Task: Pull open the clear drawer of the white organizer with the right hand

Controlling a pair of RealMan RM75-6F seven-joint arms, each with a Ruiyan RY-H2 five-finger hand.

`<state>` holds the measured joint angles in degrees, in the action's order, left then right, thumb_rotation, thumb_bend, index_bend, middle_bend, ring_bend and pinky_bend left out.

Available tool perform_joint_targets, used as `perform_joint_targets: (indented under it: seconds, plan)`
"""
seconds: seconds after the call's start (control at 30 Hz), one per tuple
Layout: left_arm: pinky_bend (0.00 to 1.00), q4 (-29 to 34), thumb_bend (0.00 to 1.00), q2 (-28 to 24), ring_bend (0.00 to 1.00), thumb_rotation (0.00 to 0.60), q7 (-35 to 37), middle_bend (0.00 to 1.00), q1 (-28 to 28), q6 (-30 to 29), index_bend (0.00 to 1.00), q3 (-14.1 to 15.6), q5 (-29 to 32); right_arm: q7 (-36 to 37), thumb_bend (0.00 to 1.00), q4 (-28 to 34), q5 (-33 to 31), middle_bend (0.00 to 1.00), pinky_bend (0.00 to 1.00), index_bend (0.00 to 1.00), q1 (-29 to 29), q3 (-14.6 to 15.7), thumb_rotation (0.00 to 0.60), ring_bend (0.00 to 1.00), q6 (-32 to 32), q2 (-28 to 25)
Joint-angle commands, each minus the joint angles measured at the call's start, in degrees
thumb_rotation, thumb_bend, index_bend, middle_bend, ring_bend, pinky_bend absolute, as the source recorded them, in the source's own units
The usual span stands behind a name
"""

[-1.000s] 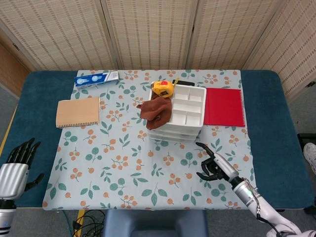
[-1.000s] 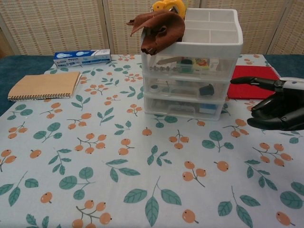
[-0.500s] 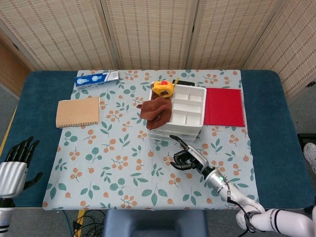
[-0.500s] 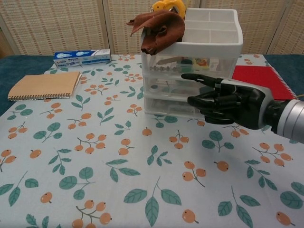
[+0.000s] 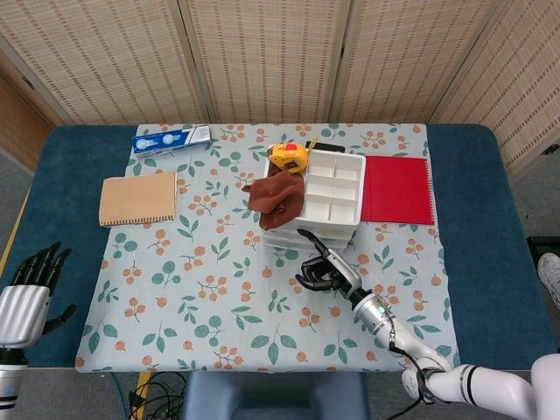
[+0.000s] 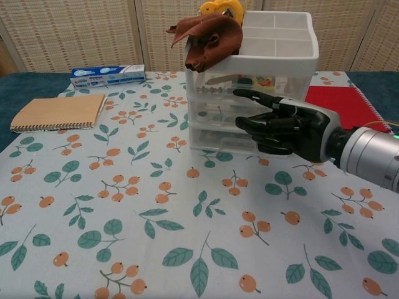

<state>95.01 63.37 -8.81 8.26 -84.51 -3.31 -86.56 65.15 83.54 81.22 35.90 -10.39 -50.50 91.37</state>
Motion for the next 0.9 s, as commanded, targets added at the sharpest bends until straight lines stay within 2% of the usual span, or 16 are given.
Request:
perform_joint_targets:
  seconds: [0.03, 0.3, 0.53, 0.9]
  plan:
    - [0.12, -0.1, 0.2, 0.0, 0.07, 0.6, 0.0, 0.04, 0.0, 0.0, 0.07, 0.0, 0.0, -0.2, 0.37, -0.2, -0.3, 0.8, 1.0, 0.0, 0.1, -0.1, 0.6, 0.92, 0.1, 0.2]
    - [0.12, -0.1, 0.2, 0.0, 0.07, 0.6, 0.0, 0.04, 0.0, 0.2, 0.07, 0.0, 0.2, -0.8, 0.38, -2.1, -1.2, 0.8, 1.0, 0.0, 1.1, -0.7, 0.6, 0.92, 1.2, 1.5]
    - [0.12, 0.6, 0.2, -0.6, 0.07, 0.6, -0.4, 0.04, -0.2, 0.2, 0.07, 0.1, 0.6, -0.7, 0.43, -3.4, -0.6, 0.8, 1.0, 0.01, 2.2, -0.9, 0.6, 0.92, 1.8, 2.1]
    - [0.12, 1.4, 0.2, -1.1, 0.07, 0.6, -0.8, 0.04, -0.3, 0.0, 0.07, 0.2, 0.5, 0.2, 0.54, -4.6, 0.0, 0.8, 1.0, 0.2, 2.8, -0.8, 0.6, 0.93, 1.7, 2.4]
